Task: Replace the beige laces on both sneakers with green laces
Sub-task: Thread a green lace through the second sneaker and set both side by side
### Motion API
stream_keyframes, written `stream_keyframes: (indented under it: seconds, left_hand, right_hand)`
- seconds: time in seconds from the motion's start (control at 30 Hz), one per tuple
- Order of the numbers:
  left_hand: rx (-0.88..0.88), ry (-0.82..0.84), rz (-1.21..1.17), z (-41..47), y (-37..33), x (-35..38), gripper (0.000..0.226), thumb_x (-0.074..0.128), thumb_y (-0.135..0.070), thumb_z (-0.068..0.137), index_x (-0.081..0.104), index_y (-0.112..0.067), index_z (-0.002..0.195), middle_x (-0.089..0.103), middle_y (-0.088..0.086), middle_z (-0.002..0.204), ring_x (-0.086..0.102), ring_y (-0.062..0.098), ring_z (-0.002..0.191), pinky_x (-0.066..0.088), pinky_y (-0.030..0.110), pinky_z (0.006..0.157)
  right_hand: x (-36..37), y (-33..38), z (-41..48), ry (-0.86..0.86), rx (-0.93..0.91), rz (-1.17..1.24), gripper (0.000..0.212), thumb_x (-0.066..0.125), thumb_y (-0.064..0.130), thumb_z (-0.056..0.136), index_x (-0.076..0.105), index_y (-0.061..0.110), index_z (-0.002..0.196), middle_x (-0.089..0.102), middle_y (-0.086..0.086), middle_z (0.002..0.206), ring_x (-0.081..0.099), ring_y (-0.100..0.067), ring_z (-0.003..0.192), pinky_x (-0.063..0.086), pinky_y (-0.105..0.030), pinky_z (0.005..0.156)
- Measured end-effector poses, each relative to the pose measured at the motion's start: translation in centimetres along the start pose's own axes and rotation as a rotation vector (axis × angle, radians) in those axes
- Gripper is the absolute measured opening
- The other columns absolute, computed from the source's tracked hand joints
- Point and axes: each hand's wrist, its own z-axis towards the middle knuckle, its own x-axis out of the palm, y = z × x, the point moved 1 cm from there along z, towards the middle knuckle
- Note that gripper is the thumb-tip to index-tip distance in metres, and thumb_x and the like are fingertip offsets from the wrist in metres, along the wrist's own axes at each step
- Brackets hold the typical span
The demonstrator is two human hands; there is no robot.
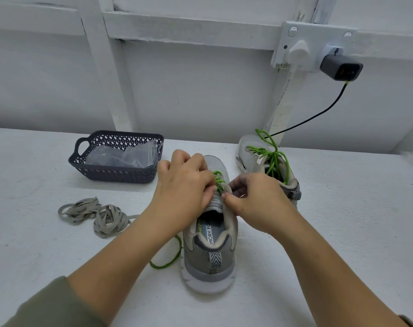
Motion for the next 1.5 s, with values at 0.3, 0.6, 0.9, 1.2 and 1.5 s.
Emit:
stream_keyframes:
  seconds: [0.3,0.6,0.9,1.2,1.5]
  left_hand:
    - [-0.357,0.144,-0.394,-0.7,-0.4,0.6,0.007,0.064,-0.041,0.086,0.064,-0.037,0.08,0.046,-0.02,0.101,0.026,0.008,0.106,0.012,0.026,0.072]
    - [-0.282,0.079,-0.179,-0.6,-1.3,0.8,0.01,0.064,-0.045,0.084,0.07,-0.039,0.09,0.033,-0.013,0.111,0.019,0.014,0.108,0.007,0.027,0.075]
    - [-0.357,0.19,-0.104,-1.2,0.4,-2.1,0.027,0.061,-0.059,0.08,0.052,-0.035,0.09,0.045,-0.014,0.097,0.041,0.012,0.098,0.032,0.033,0.08]
    - [-0.453,0.291,-0.321,-1.1,1.2,-3.4,0.024,0.073,-0.045,0.079,0.069,-0.024,0.068,0.064,-0.011,0.056,0.057,-0.003,0.057,0.037,0.01,0.052]
    - [-0.505,0.346,-0.428,-1.0,1.9,-2.5,0.024,0.074,-0.044,0.078,0.07,-0.024,0.066,0.064,-0.01,0.053,0.053,-0.005,0.049,0.035,0.015,0.05]
  right_hand:
    - [0.1,0.0,0.0,-0.016,0.01,-0.005,0.013,0.068,0.033,0.083,0.071,0.024,0.092,0.068,0.008,0.076,0.063,-0.006,0.074,0.049,-0.02,0.064]
    - [0.5,-0.5,0.8,0.019,0.044,0.214,0.017,0.053,0.029,0.096,0.065,0.019,0.088,0.073,-0.004,0.071,0.072,-0.019,0.066,0.058,-0.043,0.074]
    - [0.7,-0.2,0.6,0.083,0.188,-0.347,0.01,0.052,0.013,0.093,0.061,0.01,0.096,0.069,-0.008,0.095,0.059,-0.023,0.08,0.042,-0.025,0.051]
    - [1.6,-0.2,0.2,0.025,0.093,-0.422,0.02,0.05,0.014,0.095,0.053,0.014,0.115,0.056,-0.011,0.111,0.058,-0.031,0.102,0.045,-0.032,0.073]
    - [1.6,-1.1,-0.3,0.263,0.278,-0.598,0.016,0.056,0.009,0.092,0.05,0.007,0.078,0.049,-0.003,0.078,0.052,-0.016,0.067,0.03,-0.022,0.046]
